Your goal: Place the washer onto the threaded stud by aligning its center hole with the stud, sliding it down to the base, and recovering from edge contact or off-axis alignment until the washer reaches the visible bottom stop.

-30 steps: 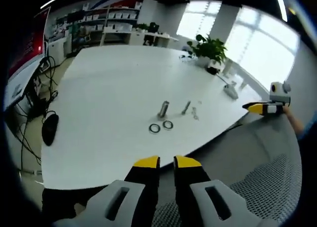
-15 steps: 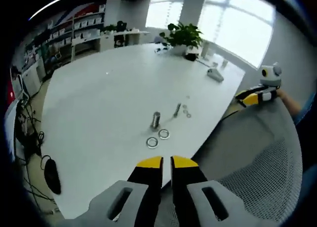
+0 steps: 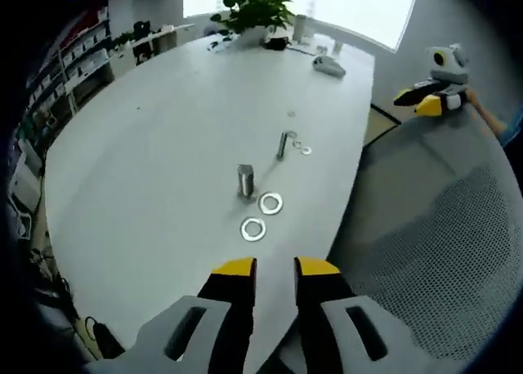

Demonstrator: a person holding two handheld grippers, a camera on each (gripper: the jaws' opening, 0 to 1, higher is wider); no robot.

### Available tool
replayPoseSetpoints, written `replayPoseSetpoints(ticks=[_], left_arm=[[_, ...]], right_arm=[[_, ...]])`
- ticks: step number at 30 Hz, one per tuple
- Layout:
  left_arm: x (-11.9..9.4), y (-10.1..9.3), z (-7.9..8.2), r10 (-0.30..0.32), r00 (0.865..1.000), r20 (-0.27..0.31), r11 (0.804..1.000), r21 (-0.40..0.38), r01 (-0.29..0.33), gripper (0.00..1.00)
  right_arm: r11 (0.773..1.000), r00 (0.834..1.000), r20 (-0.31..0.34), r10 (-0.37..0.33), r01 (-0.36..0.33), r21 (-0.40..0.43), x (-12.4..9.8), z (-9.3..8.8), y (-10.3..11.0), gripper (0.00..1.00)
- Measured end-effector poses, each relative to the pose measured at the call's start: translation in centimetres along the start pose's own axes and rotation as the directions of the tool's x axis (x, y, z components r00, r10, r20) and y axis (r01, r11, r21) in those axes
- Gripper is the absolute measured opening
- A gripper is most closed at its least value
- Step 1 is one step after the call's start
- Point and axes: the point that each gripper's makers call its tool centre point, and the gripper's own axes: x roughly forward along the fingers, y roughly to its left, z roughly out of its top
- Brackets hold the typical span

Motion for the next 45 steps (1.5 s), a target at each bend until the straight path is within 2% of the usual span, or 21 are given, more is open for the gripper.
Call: replayPoseSetpoints(ticks=[3,5,8,10,14,19,25,28,29,31,33,34,35,36,37,39,40,45], left_arm=[[1.3,0.5,-0.1,-0.016,0.998,-0.055,0.999,0.051,0.019,0.18],[2.7,0.8,0.0,-0.022,0.996,-0.087,0.998,0.059,0.028,0.19],[4.0,1.2,-0.2,-0.032,0.988,-0.153,0.993,0.106,0.049,0.21],[4.7,1.5,-0.1,-0.029,0.985,-0.171,0.992,0.119,0.05,0.21],[6.1,1.4,0.1,-0.063,0.978,-0.201,0.986,0.138,0.092,0.26],[7.5,2.2,-0.1,-0.044,0.968,-0.246,0.977,0.193,0.094,0.29],[9.1,2.9,-1.2,-0.011,0.945,-0.328,0.956,0.274,0.106,0.29],[9.6,3.0,-1.1,-0.014,0.942,-0.336,0.959,0.263,0.108,0.29],[9.7,2.6,-1.1,-0.021,0.942,-0.335,0.954,0.274,0.119,0.29],[9.8,3.0,-1.0,0.002,0.939,-0.344,0.944,0.31,0.111,0.27],[9.6,3.1,-1.1,0.014,0.93,-0.366,0.916,0.378,0.135,0.25],[9.7,3.2,-1.1,0.032,0.927,-0.374,0.902,0.41,0.134,0.24],[9.7,3.3,-1.1,0.044,0.926,-0.375,0.899,0.419,0.126,0.22],[9.8,3.3,-1.1,0.067,0.921,-0.385,0.882,0.454,0.126,0.22],[9.8,3.0,-1.1,0.062,0.919,-0.389,0.889,0.441,0.126,0.22],[9.9,2.9,-1.1,0.072,0.912,-0.403,0.883,0.451,0.13,0.22],[9.9,3.0,-1.1,0.076,0.911,-0.406,0.888,0.443,0.123,0.22],[9.8,3.2,-1.1,0.066,0.91,-0.408,0.894,0.43,0.128,0.22]], right_arm=[[1.0,1.0,-0.006,0.001,-0.001,-0.004,0.0,-0.1,0.0,0.32],[1.0,1.0,-0.013,0.004,-0.004,-0.006,0.0,-0.2,0.1,0.32],[1.0,1.0,-0.013,0.005,-0.005,-0.007,0.0,-0.2,0.1,0.32],[1.0,1.0,-0.013,0.004,-0.004,-0.007,0.1,-0.2,0.1,0.32],[1.0,1.0,-0.009,0.004,-0.004,-0.004,0.1,-0.1,0.1,0.32],[1.0,1.0,-0.012,0.005,-0.005,-0.007,0.1,-0.1,0.2,0.32],[1.0,1.0,-0.007,0.001,-0.001,-0.002,0.1,-0.1,0.1,0.32],[1.0,1.0,-0.012,0.0,0.0,-0.003,0.1,-0.2,0.1,0.32],[1.0,1.0,-0.015,0.0,0.0,-0.004,0.2,-0.2,0.1,0.32],[1.0,1.0,-0.017,0.0,0.0,-0.004,0.2,-0.3,0.1,0.32],[1.0,1.0,-0.016,-0.001,0.001,-0.002,0.1,-0.2,0.1,0.32],[1.0,1.0,-0.015,-0.002,0.002,-0.002,0.1,-0.2,0.1,0.32],[1.0,1.0,-0.016,-0.002,0.002,-0.002,0.1,-0.2,0.1,0.32],[1.0,1.0,-0.017,-0.002,0.002,-0.003,0.1,-0.2,0.1,0.32],[1.0,1.0,-0.02,-0.001,0.001,-0.005,0.2,-0.3,0.1,0.32],[1.0,1.0,-0.022,0.001,-0.001,-0.006,0.2,-0.3,0.1,0.32],[1.0,1.0,-0.022,0.001,-0.001,-0.006,0.2,-0.3,0.1,0.32],[1.0,1.0,-0.023,0.001,-0.001,-0.007,0.2,-0.3,0.1,0.32]])
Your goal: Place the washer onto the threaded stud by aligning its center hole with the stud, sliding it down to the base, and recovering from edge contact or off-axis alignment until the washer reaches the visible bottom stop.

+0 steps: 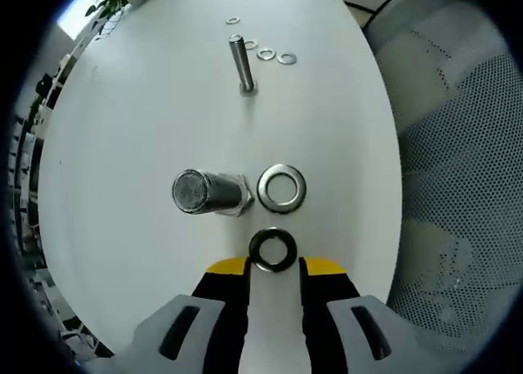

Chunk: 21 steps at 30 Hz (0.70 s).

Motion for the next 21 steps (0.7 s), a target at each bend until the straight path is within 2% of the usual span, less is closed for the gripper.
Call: replayPoseSetpoints(ticks=[3,6,8,11,15,21], left_arm=[[0.0,0.4,0.2,-0.008,1.0,0.017,0.998,-0.055,0.009,0.2],[0.0,0.3,0.1,-0.005,1.0,0.015,0.999,-0.048,0.005,0.18],[0.0,0.4,0.2,-0.001,1.0,0.019,0.997,-0.082,0.003,0.18],[0.0,0.3,0.2,-0.007,1.0,0.018,0.997,-0.077,0.009,0.19],[-0.1,0.6,0.8,0.039,0.999,0.035,0.996,-0.076,-0.036,0.26],[0.1,0.1,1.2,0.012,1.0,0.029,0.997,-0.078,-0.01,0.29]], right_arm=[[1.0,1.0,0.001,0.0,0.0,0.001,0.0,0.0,0.0,0.32],[1.0,1.0,0.002,-0.001,0.001,0.002,0.0,0.0,0.0,0.32],[1.0,1.0,0.002,0.0,0.0,0.002,0.0,0.0,0.0,0.32],[1.0,1.0,0.001,0.0,0.0,0.001,0.0,0.0,0.0,0.32],[1.0,1.0,0.001,0.001,-0.001,0.001,0.0,0.0,0.0,0.32],[1.0,1.0,0.0,0.002,-0.002,0.0,0.0,0.0,0.0,0.32]])
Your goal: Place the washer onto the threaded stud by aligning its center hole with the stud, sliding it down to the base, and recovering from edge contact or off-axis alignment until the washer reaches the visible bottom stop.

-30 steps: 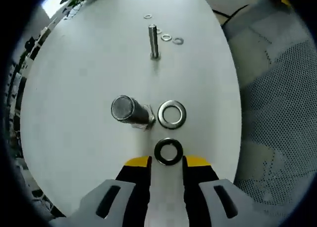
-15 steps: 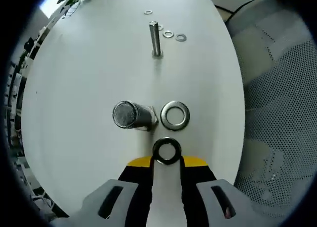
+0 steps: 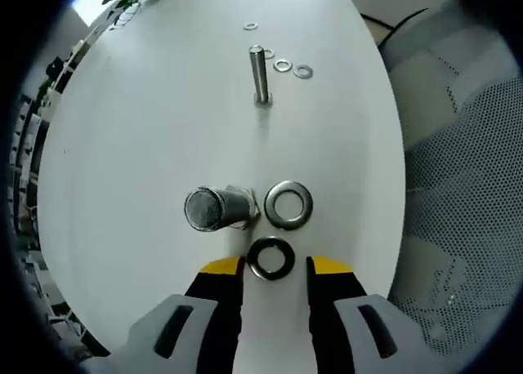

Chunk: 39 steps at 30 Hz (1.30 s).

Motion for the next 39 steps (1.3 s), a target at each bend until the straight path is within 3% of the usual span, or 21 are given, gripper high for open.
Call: replayPoseSetpoints(ticks=[8,18,25,32,39], left_arm=[[0.0,0.3,0.0,-0.002,1.0,-0.014,1.0,0.005,0.002,0.24],[-0.1,0.4,0.0,0.006,1.0,0.026,1.0,0.003,-0.006,0.2],[-0.3,0.5,-0.1,0.056,0.998,0.039,0.998,0.015,-0.056,0.19],[-2.0,1.2,0.8,0.078,0.991,0.107,0.996,-0.058,-0.072,0.19],[-3.6,1.4,0.3,0.09,0.991,0.1,0.995,-0.05,-0.085,0.19]], right_arm=[[1.0,1.0,0.005,-0.002,0.002,0.003,0.0,0.1,0.0,0.32],[1.0,1.0,0.001,-0.004,0.004,0.003,0.0,0.0,0.0,0.32],[1.0,1.0,0.001,-0.004,0.004,0.003,0.0,0.0,0.0,0.32],[1.0,1.0,0.003,-0.003,0.003,0.002,0.0,0.0,0.0,0.32],[1.0,1.0,0.004,-0.001,0.001,0.001,0.0,0.1,0.0,0.32]])
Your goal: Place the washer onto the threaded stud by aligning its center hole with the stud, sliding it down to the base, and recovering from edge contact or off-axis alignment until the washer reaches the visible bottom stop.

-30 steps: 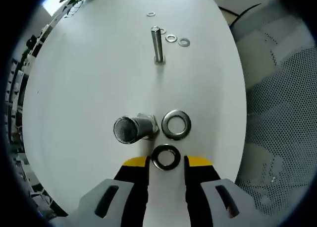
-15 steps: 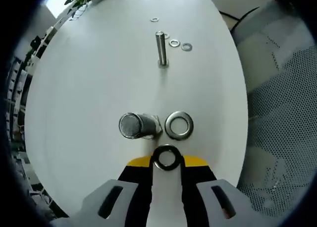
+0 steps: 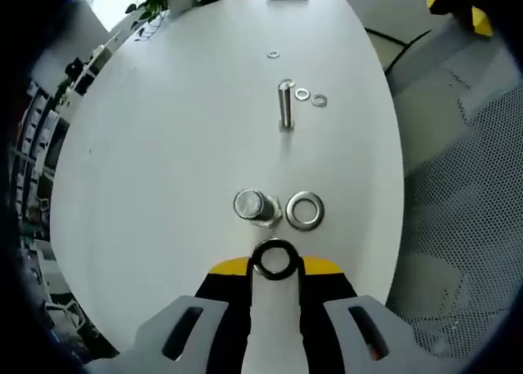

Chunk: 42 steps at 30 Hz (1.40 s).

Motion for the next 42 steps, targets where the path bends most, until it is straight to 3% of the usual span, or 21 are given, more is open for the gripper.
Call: replayPoseSetpoints(ticks=[6,19,33,42], left_arm=[[-1.4,0.0,0.1,0.011,1.0,0.007,1.0,0.005,-0.011,0.19],[-4.4,0.2,3.6,0.046,0.997,0.069,0.998,0.037,-0.048,0.19],[-2.8,1.0,5.0,0.046,0.998,0.05,0.997,0.054,-0.048,0.19],[-1.9,1.3,4.9,0.039,0.999,0.009,0.997,0.067,-0.039,0.19]], right_arm=[[1.0,1.0,-0.003,0.002,-0.002,-0.002,0.0,0.0,0.0,0.32],[1.0,1.0,-0.013,0.011,-0.011,-0.012,0.1,-0.1,0.2,0.32],[1.0,1.0,-0.009,0.011,-0.011,-0.011,0.1,-0.1,0.2,0.32],[1.0,1.0,-0.004,0.01,-0.01,-0.009,0.1,0.0,0.1,0.32]])
